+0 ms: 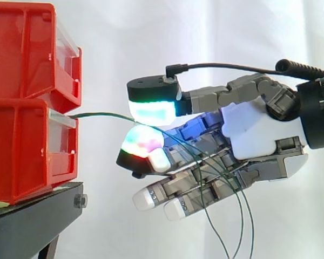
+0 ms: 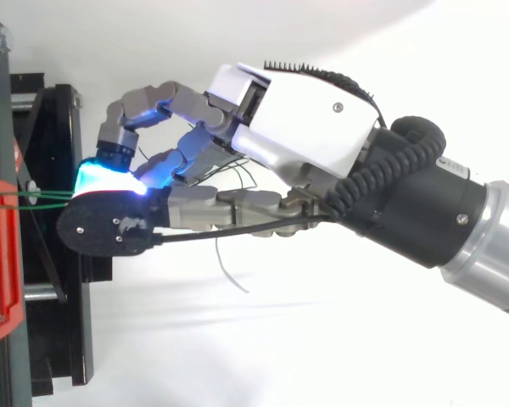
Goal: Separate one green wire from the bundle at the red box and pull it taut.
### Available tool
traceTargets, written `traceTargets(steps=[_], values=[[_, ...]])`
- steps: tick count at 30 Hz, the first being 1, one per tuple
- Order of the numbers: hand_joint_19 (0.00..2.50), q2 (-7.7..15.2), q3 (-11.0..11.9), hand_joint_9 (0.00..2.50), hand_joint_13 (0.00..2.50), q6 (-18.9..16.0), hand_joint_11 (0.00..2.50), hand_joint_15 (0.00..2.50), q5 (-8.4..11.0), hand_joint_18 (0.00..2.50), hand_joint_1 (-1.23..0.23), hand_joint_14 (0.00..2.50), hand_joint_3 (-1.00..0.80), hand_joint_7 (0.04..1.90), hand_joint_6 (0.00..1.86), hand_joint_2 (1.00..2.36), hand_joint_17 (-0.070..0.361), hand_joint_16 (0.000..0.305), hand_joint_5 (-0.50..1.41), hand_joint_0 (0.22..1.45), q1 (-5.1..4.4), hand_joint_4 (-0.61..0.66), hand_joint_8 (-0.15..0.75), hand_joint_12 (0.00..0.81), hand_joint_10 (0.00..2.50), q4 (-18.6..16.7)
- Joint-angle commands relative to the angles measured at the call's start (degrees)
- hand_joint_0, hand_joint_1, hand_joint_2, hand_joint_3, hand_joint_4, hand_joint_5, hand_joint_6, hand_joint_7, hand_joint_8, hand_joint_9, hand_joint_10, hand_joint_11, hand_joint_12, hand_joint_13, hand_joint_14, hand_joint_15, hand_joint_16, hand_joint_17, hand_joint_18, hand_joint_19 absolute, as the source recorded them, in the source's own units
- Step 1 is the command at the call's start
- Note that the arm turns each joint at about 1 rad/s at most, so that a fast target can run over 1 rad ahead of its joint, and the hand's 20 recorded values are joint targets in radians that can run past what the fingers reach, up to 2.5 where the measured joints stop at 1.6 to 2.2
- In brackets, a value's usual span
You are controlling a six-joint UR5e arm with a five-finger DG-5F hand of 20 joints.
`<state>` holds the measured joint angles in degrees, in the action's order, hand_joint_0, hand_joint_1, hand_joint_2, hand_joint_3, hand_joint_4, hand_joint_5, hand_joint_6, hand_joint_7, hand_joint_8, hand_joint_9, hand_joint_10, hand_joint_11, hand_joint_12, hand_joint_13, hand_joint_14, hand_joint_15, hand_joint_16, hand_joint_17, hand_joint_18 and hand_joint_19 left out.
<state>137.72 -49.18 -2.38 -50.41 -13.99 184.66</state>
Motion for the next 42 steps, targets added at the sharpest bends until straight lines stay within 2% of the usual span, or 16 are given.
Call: traceTargets(steps=[1,5,7,11,17,23,27,31,35,37,38,39,42], values=[[0.23,0.00,-0.22,0.99,0.77,-0.08,0.52,0.20,0.05,0.80,-0.79,0.01,-0.24,1.06,0.91,1.01,0.107,0.048,-0.17,0.61,-0.16,0.14,0.303,0.349,0.01,0.43],[0.24,0.00,-0.31,0.99,0.76,-0.61,0.53,0.21,0.05,0.77,-0.79,0.01,-0.33,1.09,0.90,1.01,0.099,0.044,-0.17,0.61,-0.25,0.16,0.287,0.331,0.02,0.52],[0.25,0.00,-0.31,1.01,0.76,-0.87,0.53,0.20,0.05,0.77,-0.72,0.01,-0.41,1.09,0.90,1.01,0.098,0.044,-0.17,0.60,-0.25,0.17,0.288,0.331,0.01,0.61],[0.25,0.00,-0.13,1.03,0.77,-1.40,0.54,0.20,0.05,0.77,-0.67,0.01,-0.44,1.11,0.90,1.01,0.098,0.044,-0.16,0.60,-0.34,0.18,0.292,0.332,0.02,1.14],[0.24,0.00,-0.13,0.98,0.76,-2.28,0.54,0.20,0.05,0.77,-0.76,0.01,-0.30,1.10,0.91,1.01,0.099,0.044,-0.17,0.61,-0.42,0.12,0.291,0.333,0.02,2.63],[0.25,0.00,-0.04,0.98,0.76,-3.33,0.54,0.20,0.05,0.76,-0.72,0.01,-0.42,1.08,0.90,1.01,0.098,0.044,-0.17,0.61,-0.42,0.16,0.281,0.330,0.01,3.86],[0.24,0.00,0.22,1.00,0.76,-3.33,0.53,0.20,0.05,0.77,-0.70,0.01,-0.37,1.12,0.90,1.01,0.098,0.043,-0.17,0.61,-0.42,0.14,0.289,0.331,0.02,3.86],[0.24,0.00,0.57,0.94,0.75,-3.33,0.53,0.20,0.05,0.77,-0.77,0.01,-0.31,1.10,0.92,1.01,0.099,0.044,-0.18,0.63,-0.42,0.08,0.285,0.332,0.01,4.30],[0.24,0.00,0.57,0.91,0.74,-3.33,0.55,0.20,-0.04,0.76,-0.81,0.01,-0.39,1.03,0.92,1.01,0.099,0.044,-0.19,0.65,-0.42,0.11,0.277,0.332,0.01,4.48],[0.24,0.00,0.57,0.92,0.74,-3.33,0.53,0.20,0.05,0.76,-0.83,0.01,-0.50,1.03,0.91,1.00,0.099,0.044,-0.18,0.65,-0.42,0.16,0.276,0.329,0.01,4.48],[0.23,0.00,0.57,0.93,0.74,-3.33,0.53,0.20,0.05,0.76,-0.81,0.01,-0.50,1.04,0.91,1.00,0.099,0.044,-0.18,0.64,-0.42,0.16,0.276,0.329,0.01,4.48],[0.25,0.00,0.66,0.98,0.75,-3.33,0.53,0.20,-0.04,0.77,-0.69,0.01,-0.50,1.04,0.91,1.00,0.100,0.045,-0.17,0.56,-0.42,0.17,0.283,0.329,0.01,4.48],[0.25,0.00,0.66,1.03,0.78,-3.33,0.51,0.20,0.05,0.79,-0.53,0.01,-0.50,1.05,0.90,1.00,0.107,0.048,-0.16,0.51,-0.42,0.17,0.304,0.352,0.01,4.74]])
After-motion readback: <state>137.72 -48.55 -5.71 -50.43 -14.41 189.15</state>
